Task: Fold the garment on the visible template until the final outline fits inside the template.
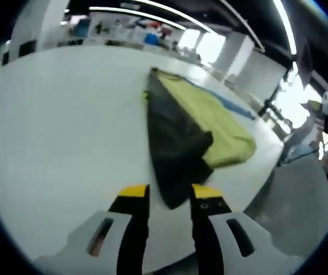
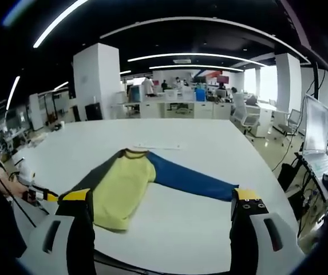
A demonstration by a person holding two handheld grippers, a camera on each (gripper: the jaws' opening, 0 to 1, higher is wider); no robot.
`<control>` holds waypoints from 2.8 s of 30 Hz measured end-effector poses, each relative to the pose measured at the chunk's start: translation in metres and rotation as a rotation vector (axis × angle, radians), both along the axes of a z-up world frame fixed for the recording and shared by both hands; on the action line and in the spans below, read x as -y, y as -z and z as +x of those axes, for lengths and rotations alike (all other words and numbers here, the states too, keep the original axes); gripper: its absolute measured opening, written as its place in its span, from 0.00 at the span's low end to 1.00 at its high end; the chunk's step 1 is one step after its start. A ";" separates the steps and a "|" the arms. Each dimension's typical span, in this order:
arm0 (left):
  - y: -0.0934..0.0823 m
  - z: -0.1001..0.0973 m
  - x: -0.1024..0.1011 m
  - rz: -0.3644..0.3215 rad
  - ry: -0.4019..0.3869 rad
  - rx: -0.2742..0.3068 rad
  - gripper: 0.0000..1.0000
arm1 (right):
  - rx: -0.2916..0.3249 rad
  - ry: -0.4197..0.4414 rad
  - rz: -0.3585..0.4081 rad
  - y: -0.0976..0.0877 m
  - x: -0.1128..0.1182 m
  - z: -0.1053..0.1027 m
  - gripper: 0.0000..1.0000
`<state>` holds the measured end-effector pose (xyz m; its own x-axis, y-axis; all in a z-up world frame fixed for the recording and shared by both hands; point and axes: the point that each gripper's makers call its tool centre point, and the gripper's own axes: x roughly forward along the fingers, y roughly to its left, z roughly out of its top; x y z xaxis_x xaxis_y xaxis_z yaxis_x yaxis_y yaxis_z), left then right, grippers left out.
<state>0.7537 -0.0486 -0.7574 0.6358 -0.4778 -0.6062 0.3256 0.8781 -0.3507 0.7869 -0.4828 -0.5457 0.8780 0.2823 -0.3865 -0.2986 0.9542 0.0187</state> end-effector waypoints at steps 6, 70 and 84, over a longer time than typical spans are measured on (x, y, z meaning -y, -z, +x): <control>0.005 -0.003 0.001 0.007 0.014 -0.015 0.19 | 0.018 0.013 0.028 -0.007 0.000 0.006 1.00; -0.070 0.078 -0.151 0.257 -0.072 0.061 0.00 | 0.000 0.020 -0.003 -0.002 -0.014 0.013 0.97; -0.069 0.101 -0.202 0.332 -0.122 0.047 0.00 | -0.023 0.015 -0.028 0.003 -0.021 0.019 0.97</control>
<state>0.8552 0.1535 -0.6888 0.7072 -0.1782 -0.6842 0.2199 0.9751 -0.0266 0.8058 -0.4614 -0.5485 0.8728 0.2580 -0.4143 -0.2841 0.9588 -0.0015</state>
